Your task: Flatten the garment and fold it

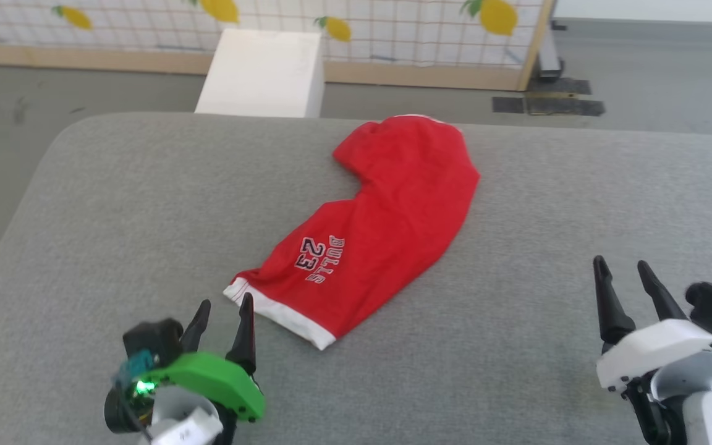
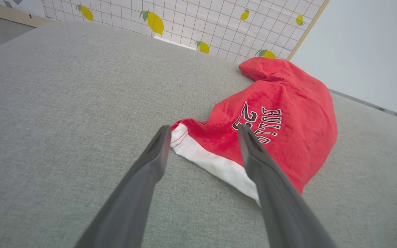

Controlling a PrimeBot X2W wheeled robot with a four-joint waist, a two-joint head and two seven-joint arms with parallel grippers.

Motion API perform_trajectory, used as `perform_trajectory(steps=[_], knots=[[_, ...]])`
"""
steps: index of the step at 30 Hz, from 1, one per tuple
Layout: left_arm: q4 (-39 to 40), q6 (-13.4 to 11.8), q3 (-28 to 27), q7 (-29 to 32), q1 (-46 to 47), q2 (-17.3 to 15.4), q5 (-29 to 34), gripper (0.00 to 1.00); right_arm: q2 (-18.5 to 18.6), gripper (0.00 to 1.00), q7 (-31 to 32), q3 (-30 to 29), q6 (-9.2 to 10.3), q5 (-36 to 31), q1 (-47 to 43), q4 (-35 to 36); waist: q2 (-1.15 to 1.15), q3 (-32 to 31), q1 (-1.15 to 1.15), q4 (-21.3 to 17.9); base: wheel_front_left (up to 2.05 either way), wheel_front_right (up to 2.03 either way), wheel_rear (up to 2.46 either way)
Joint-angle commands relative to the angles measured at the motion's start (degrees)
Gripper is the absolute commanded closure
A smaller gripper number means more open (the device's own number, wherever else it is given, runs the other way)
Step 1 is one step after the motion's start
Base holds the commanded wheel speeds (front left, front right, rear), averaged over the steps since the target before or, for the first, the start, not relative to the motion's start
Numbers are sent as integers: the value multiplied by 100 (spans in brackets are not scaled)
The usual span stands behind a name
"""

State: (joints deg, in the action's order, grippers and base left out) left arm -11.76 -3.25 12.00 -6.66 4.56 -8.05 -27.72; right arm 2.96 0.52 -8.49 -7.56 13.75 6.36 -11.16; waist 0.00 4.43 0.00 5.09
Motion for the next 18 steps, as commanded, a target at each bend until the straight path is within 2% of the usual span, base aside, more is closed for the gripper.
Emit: perform_trajectory(steps=[1, 4, 8, 12, 14, 18], knots=[[-41, -88, -4, 218, 177, -105, -22, 0, -5, 0, 61, 4, 8, 84, -94, 181, 0, -79, 0, -217, 0, 0, 0], [-249, -269, 24, 918, 660, -269, 45, 0, -6, 0, 185, 9, 8, 140, -216, 486, 0, 30, 0, -248, 0, 0, 0], [-706, -598, 147, 2609, 1381, -505, 40, 0, -7, 0, 310, 55, 8, 182, -232, 767, 0, 225, 0, -324, 0, 0, 0], [-905, -713, 390, 3841, 1858, -725, 140, 0, -7, 0, 345, 93, 8, 230, -174, 897, 0, 437, 0, -363, 0, 0, 0], [-985, -704, 503, 4202, 2026, -778, 183, 0, -7, 0, 351, 121, 8, 243, -135, 935, 0, 552, 0, -385, 0, 0, 0], [-1196, -602, 682, 4537, 2268, -810, 235, 0, -8, 0, 373, 159, 8, 237, -53, 986, 0, 742, 0, -414, 0, 0, 0]])
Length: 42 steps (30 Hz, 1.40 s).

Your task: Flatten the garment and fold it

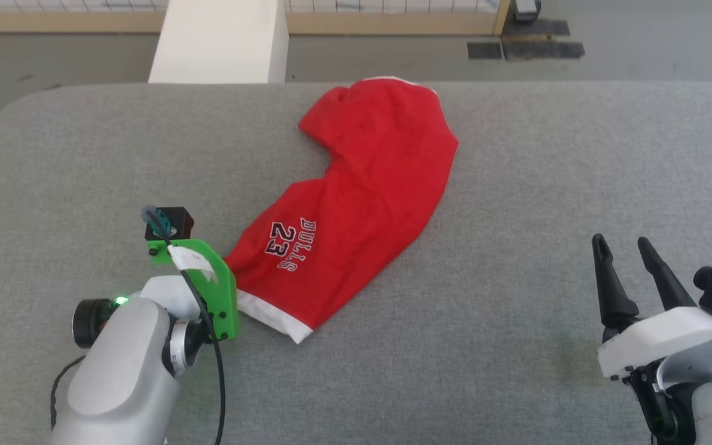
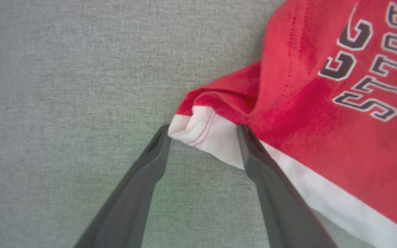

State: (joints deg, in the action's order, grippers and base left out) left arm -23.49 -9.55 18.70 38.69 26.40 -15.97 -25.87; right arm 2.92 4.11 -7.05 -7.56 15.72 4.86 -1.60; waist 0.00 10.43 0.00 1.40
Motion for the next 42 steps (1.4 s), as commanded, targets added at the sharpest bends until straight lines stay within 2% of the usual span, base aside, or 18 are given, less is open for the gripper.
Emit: perform_trajectory(steps=[1, 3, 4, 5, 9, 14, 17, 20, 24, 27, 31, 34, 35, 36, 40, 42], knots=[[-80, 31, 31, 52, 109, -3, 42, 0, -3, 0, 24, 27, 8, 31, 116, 40, 0, 178, 0, -51, 0, 0, 0], [-212, 33, 66, 207, 112, 50, -15, 0, -3, 0, 24, 41, 8, 13, 145, 52, 0, 226, 0, -52, 0, 0, 0], [-241, 44, 57, 228, 105, 98, -75, 69, -3, 0, 19, 39, 8, 5, 160, 55, 0, 251, 0, -46, 0, 0, 0], [-255, 65, 56, 232, 91, 133, -119, 100, -3, 0, 15, 37, 8, -4, 169, 53, 0, 260, 0, -37, 0, 0, 0], [-191, 176, -50, 31, 76, 271, -341, 100, -3, 0, 7, 34, 8, -64, 177, 25, 0, 250, 0, 69, 0, 0, 0], [203, 156, -586, -652, 337, 457, -742, 100, -4, 0, 12, 110, 8, -82, 133, -49, 0, 104, 0, 274, 0, 0, 0], [525, 31, -1020, -1027, 481, 462, -955, 100, -4, 0, 9, 169, 8, -70, 104, -86, 0, 9, 0, 384, 0, 0, 0], [788, -210, -1466, -1288, 427, 291, -1042, 100, -4, 0, 7, 236, 8, -59, 87, -120, 0, -62, 0, 484, 0, 0, 0], [843, -604, -1986, -1429, -62, 9, -1078, 100, -4, 0, 3, 313, 8, -44, 93, -146, 0, -78, 0, 543, 0, 0, 0], [749, -857, -2305, -1444, -612, -9, -1206, 100, -4, 0, 11, 373, 8, -47, 106, -149, 0, -56, 0, 550, 0, 0, 0], [627, -929, -2390, -1321, -1203, 199, -1417, 100, -4, 0, 21, 403, 8, -58, 104, -148, 0, -6, 0, 562, 0, 0, 0], [643, -870, -2454, -1394, -1352, 370, -1581, 100, -4, 0, 33, 419, 8, -54, 92, -160, 0, 8, 0, 577, 0, 0, 0], [699, -819, -2499, -1498, -1357, 423, -1635, 57, -4, 0, 33, 429, 8, -50, 92, -162, 0, 9, 0, 580, 0, 0, 0], [781, -751, -2532, -1646, -1353, 441, -1645, 0, -4, 0, 35, 451, 8, -41, 95, -165, 0, 7, 0, 578, 0, 0, 0], [1240, -405, -2669, -2499, -1390, 448, -1545, 0, -4, 0, 35, 540, 8, -24, 121, -180, 0, -36, 0, 547, 0, 0, 0], [1514, -166, -2658, -3166, -1512, 412, -1301, 0, -4, 0, 33, 581, 8, -15, 132, -182, 0, -67, 0, 522, 0, 0, 0]])
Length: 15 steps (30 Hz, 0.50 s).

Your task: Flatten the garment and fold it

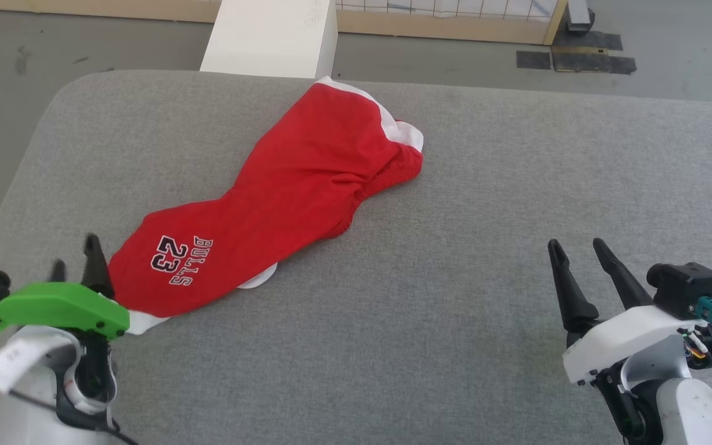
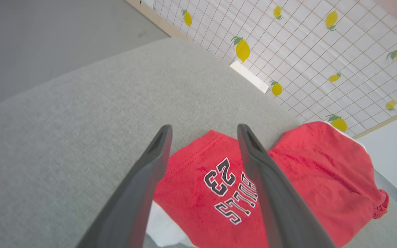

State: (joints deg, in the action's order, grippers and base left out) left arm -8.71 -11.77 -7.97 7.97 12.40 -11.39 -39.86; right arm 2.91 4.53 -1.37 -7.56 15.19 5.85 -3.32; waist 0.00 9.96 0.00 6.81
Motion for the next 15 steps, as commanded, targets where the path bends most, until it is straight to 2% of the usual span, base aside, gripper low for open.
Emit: perform_trajectory(steps=[1, 3, 7, 15], knots=[[165, 192, 77, -453, -219, -70, 282, 0, -3, 0, -6, 28, 8, 40, 34, -10, 0, -37, 0, -27, 0, 0, 0], [362, 384, 227, -1183, -433, -85, 679, 0, -3, 0, 5, 51, 8, 41, 28, -6, 0, -64, 0, -26, 0, 0, 0], [351, 571, 585, -2004, -846, 59, 1186, 0, -3, 0, 104, 138, 8, 11, 17, -13, 0, -84, 0, 12, 0, 0, 0], [295, 713, 666, -2290, -880, 450, 1594, 0, -3, 0, 743, 469, 8, -304, 493, -246, 0, 112, 0, 222, 0, 0, 0]])
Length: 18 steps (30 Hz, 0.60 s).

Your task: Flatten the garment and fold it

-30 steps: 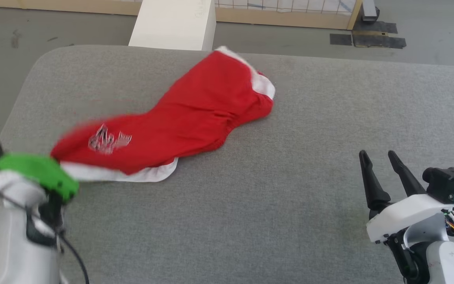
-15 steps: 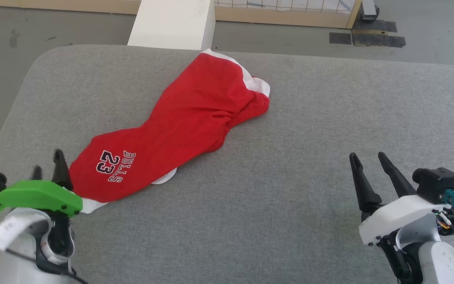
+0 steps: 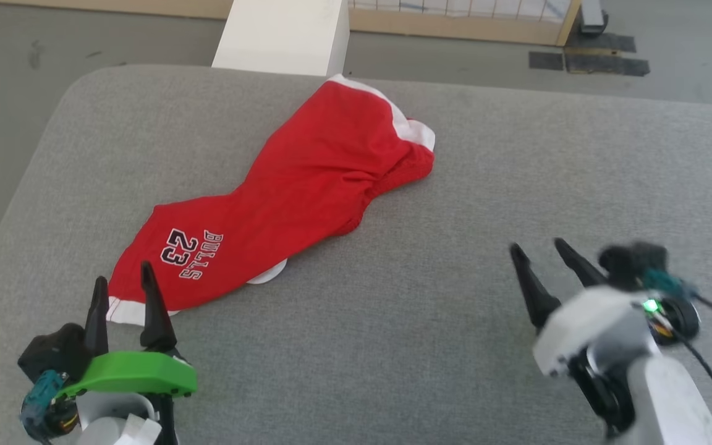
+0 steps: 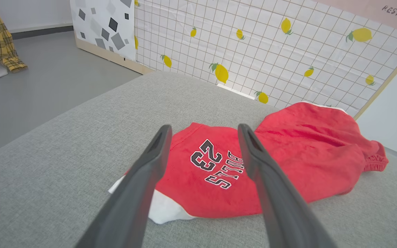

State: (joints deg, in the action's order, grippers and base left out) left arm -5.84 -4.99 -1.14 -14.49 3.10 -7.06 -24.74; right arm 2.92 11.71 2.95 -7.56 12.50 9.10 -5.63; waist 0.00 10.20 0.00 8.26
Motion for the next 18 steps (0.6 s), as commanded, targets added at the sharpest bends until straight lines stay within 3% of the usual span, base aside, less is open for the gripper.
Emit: perform_trajectory(steps=[1, 7, 12, 18], knots=[[45, 54, -40, -46, 91, 52, 121, 0, -4, 0, 118, 104, 8, -82, 318, -79, 0, 135, 0, 109, 0, 0, 0], [158, 214, 29, -49, 370, 234, 358, 0, -4, 0, 652, 497, 8, -568, 1746, -901, 0, 584, 0, 366, 0, 0, 0], [258, 322, 191, -50, 728, 362, 433, 0, 46, 0, 1054, 731, 8, -1133, 3146, -2012, 0, 1081, 0, 745, 0, 0, 0], [338, 331, 418, -51, 961, 412, 420, 0, 116, 0, 1368, 970, 8, -1555, 4126, -3151, 0, 1496, 0, 1128, 0, 0, 0]])
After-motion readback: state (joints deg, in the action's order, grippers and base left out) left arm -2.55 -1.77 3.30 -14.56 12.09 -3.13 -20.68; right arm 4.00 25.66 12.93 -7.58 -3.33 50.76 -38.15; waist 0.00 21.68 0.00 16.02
